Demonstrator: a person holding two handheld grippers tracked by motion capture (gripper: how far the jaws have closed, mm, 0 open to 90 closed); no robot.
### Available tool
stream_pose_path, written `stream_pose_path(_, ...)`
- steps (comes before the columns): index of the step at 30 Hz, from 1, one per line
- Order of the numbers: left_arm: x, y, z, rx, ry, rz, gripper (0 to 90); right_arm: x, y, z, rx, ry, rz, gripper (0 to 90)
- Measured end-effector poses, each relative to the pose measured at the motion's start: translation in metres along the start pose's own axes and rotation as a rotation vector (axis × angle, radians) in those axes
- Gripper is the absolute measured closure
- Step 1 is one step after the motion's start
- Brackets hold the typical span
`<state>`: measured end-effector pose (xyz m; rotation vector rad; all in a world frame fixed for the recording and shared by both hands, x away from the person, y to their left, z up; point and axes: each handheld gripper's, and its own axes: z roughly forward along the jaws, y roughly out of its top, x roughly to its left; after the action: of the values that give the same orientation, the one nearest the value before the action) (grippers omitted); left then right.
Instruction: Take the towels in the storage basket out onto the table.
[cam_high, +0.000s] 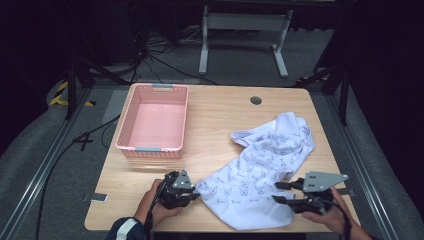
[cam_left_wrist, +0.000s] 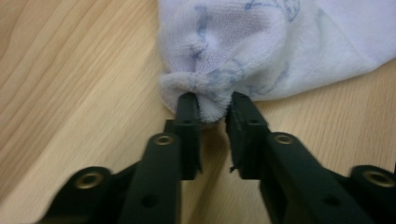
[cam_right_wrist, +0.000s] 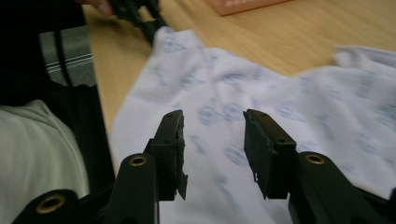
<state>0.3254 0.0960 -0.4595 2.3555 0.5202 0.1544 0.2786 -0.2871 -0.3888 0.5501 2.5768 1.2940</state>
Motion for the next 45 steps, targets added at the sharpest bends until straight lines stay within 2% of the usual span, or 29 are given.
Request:
stream_pose_path(2,-0.001,0.004,0.002,-0.002,0.004,0.014,80.8,0.004,0.002,0.008,0.002,0.020,-0.011,58.0)
stream_pose_path(3,-0.001,0.009,0.003,-0.025,-0.003,0.021,81.9,0.017,0.008,0.034,0.024,0.087,-0.028,57.0)
stream_pose_path(4,-0.001,0.013,0.004,-0.030,-0.005,0.023,82.0,0.022,0.010,0.043,0.041,0.094,-0.034,56.3)
stream_pose_path(6,-0.001,0.021,0.005,-0.044,-0.003,0.035,81.9,0.035,0.017,0.065,0.054,0.145,-0.053,54.5)
stream_pose_path(9,0.000,0.026,0.007,-0.063,-0.011,0.029,82.0,0.050,0.025,0.094,0.080,0.171,-0.085,52.0)
stream_pose_path(10,0.000,0.030,0.007,-0.061,-0.005,0.042,82.0,0.050,0.025,0.094,0.080,0.171,-0.085,52.0)
stream_pose_path(12,0.000,0.035,0.008,-0.075,-0.004,0.037,81.9,0.059,0.025,0.128,0.143,0.158,-0.069,50.7)
stream_pose_path(13,0.001,0.037,0.008,-0.077,-0.006,0.041,81.9,0.059,0.025,0.128,0.143,0.158,-0.069,50.7)
stream_pose_path(15,0.002,0.039,0.009,-0.065,0.007,0.060,82.0,0.060,0.024,0.141,0.174,0.132,-0.077,52.1)
stream_pose_path(16,0.003,0.040,0.010,-0.060,0.013,0.063,82.1,0.059,0.024,0.146,0.180,0.123,-0.080,54.3)
stream_pose_path(17,0.004,0.041,0.010,-0.057,0.017,0.065,82.2,0.058,0.024,0.150,0.185,0.090,-0.084,59.0)
stream_pose_path(18,0.005,0.042,0.010,-0.055,0.018,0.062,82.2,0.056,0.024,0.152,0.183,0.080,-0.084,66.7)
stream_pose_path(21,0.009,0.044,0.009,-0.087,0.036,0.043,80.0,0.047,0.026,0.149,0.173,0.053,-0.090,85.7)
stream_pose_path(22,0.010,0.045,0.008,-0.094,0.053,0.036,76.8,0.044,0.027,0.145,0.163,0.059,-0.088,87.0)
stream_pose_path(24,0.012,0.044,0.007,-0.108,0.063,0.009,70.5,0.034,0.030,0.132,0.137,0.029,-0.095,87.9)
stream_pose_path(26,0.013,0.044,0.005,-0.120,0.105,-0.019,59.5,0.021,0.034,0.116,0.101,-0.002,-0.060,88.0)
stream_pose_path(28,0.016,0.042,0.001,-0.144,0.121,-0.054,52.5,0.007,0.036,0.100,0.060,-0.047,-0.040,88.1)
stream_pose_path(29,0.018,0.041,-0.002,-0.159,0.132,-0.058,49.9,0.000,0.036,0.092,0.055,-0.087,-0.036,88.1)
stream_pose_path(31,0.019,0.040,-0.005,-0.173,0.143,-0.066,44.9,-0.019,0.031,0.078,0.036,-0.133,0.029,88.0)
stream_pose_path(32,0.019,0.040,-0.007,-0.181,0.139,-0.060,44.3,-0.028,0.028,0.071,0.039,-0.163,0.048,88.0)
stream_pose_path(33,0.019,0.040,-0.007,-0.181,0.139,-0.060,43.2,-0.028,0.028,0.071,0.039,-0.163,0.048,88.0)
stream_pose_path(34,0.018,0.040,-0.005,-0.172,0.136,-0.057,41.8,-0.041,0.022,0.061,0.055,-0.215,0.081,88.0)
stream_pose_path(35,0.018,0.040,-0.005,-0.172,0.136,-0.057,41.6,-0.048,0.020,0.058,0.064,-0.231,0.093,87.9)
stream_pose_path(36,0.014,0.042,-0.002,-0.172,0.112,-0.045,41.2,-0.053,0.017,0.056,0.086,-0.245,0.103,87.9)
stream_pose_path(39,0.008,0.046,0.000,-0.173,0.103,-0.026,40.2,-0.063,0.010,0.053,0.100,-0.268,0.136,87.9)
stream_pose_path(41,0.000,0.053,0.004,-0.171,0.100,0.009,38.5,-0.067,0.008,0.053,0.128,-0.256,0.145,87.3)
stream_pose_path(42,-0.006,0.059,0.008,-0.175,0.081,0.032,38.9,-0.068,0.008,0.054,0.136,-0.254,0.149,86.6)
stream_pose_path(44,-0.014,0.069,0.015,-0.164,0.065,0.078,40.1,-0.069,0.007,0.057,0.155,-0.247,0.145,77.7)
stream_pose_path(45,-0.016,0.075,0.020,-0.156,0.040,0.085,44.1,-0.069,0.007,0.057,0.157,-0.264,0.141,72.9)
